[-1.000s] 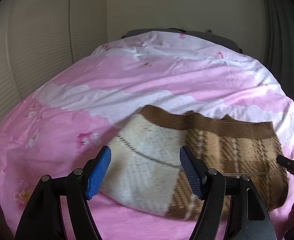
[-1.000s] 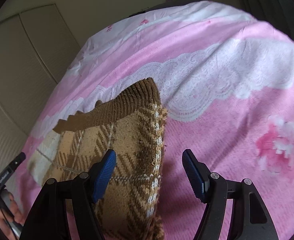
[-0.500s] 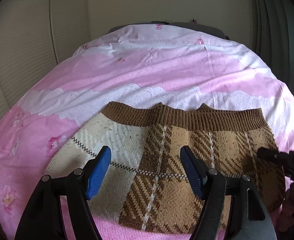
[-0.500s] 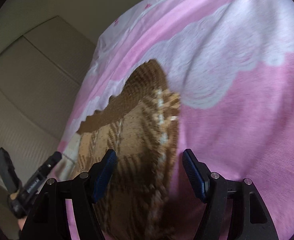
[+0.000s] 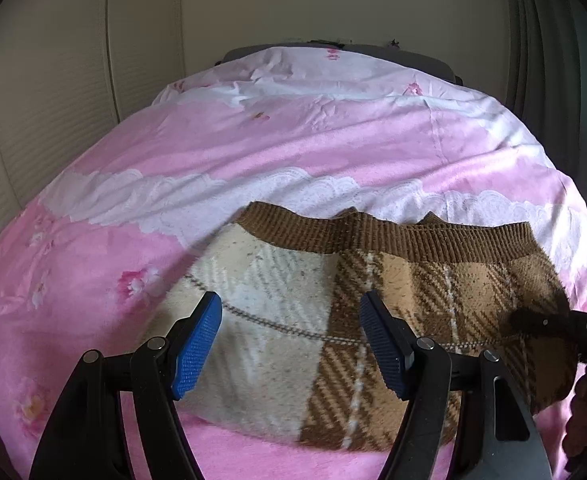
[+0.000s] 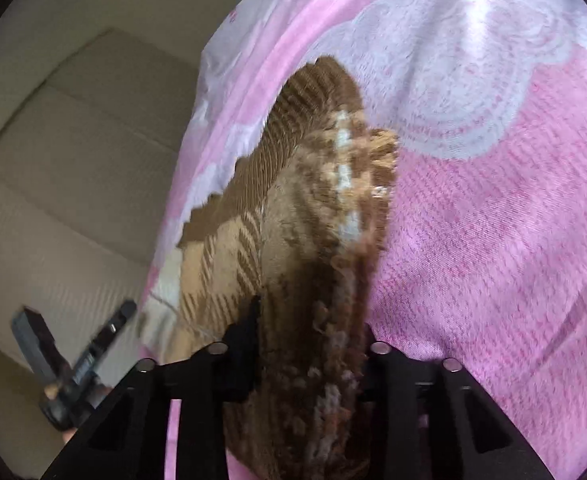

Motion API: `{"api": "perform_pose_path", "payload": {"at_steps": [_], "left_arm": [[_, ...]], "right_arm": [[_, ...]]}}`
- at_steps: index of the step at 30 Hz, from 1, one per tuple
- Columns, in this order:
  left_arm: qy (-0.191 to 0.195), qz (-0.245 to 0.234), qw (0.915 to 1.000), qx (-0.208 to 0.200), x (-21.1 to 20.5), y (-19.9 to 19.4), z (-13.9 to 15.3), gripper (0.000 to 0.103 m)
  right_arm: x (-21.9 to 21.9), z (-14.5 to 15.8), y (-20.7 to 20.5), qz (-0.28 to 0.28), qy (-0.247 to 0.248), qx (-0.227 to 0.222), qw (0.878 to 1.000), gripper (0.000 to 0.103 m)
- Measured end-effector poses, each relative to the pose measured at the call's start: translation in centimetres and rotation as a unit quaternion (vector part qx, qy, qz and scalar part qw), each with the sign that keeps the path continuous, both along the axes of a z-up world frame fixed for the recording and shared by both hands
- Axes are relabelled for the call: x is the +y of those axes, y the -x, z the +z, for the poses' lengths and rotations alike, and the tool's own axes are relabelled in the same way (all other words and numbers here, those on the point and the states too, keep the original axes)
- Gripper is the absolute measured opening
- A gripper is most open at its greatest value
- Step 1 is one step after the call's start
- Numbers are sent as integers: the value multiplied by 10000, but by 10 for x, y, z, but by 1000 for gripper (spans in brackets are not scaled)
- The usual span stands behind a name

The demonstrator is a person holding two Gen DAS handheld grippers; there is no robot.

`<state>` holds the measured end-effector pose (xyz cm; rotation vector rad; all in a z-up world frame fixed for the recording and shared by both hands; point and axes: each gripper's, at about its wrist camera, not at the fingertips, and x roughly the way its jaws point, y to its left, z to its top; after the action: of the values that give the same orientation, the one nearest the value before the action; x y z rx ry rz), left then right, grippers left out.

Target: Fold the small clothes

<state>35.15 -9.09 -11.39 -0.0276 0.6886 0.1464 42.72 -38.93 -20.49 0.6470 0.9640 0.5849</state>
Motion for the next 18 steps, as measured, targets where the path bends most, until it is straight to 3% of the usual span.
{"api": "perform_pose_path", "payload": {"at_steps": [5,9,18], "left_arm": [[-13,32,10000,48,27,4,14,71],[40,46,9999,87,54,11,24,71],[209,376,9990,-122,153,41,52,71]], "right_arm": [[19,31,6,-384,775,136,9962,30],[47,61,9,-745,1613,330,9835,29],[148,150,35,-1409,3256,-74,9349,29]]}}
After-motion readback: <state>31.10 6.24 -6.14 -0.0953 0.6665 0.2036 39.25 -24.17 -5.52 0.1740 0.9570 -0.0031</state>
